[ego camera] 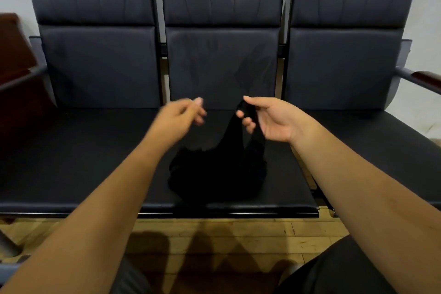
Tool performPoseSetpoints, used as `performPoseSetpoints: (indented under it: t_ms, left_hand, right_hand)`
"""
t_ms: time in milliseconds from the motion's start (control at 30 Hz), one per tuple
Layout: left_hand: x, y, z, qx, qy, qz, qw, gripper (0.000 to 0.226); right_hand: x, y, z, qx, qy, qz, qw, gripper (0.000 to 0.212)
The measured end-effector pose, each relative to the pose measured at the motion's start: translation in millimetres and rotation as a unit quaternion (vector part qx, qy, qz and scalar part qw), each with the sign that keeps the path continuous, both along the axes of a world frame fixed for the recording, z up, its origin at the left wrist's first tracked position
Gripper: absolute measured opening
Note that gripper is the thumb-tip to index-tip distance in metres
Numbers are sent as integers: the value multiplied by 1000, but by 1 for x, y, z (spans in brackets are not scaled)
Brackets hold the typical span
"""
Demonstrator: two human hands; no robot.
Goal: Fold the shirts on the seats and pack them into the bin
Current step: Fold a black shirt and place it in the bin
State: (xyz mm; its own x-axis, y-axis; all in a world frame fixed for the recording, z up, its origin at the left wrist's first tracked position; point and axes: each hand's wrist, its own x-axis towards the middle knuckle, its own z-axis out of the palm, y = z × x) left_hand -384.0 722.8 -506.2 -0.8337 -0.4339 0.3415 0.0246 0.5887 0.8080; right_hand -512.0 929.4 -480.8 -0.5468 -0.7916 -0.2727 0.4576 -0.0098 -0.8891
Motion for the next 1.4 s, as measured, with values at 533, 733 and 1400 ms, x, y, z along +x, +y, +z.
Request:
performPoseSetpoints:
  t_ms: [533, 733, 1400]
  left_hand:
    - [-20, 32, 20, 551, 66, -171, 814, 16]
    - [-20, 14, 36, 610, 143, -118, 770, 8]
    - [-18, -48, 153, 534, 216, -37, 816, 28]
  right_hand:
    - [33, -2, -57, 179, 321, 124, 922, 80]
    - [7, 7, -43, 116, 411, -66, 902, 12]
    - [-34, 42, 89, 258, 541, -63, 798, 11]
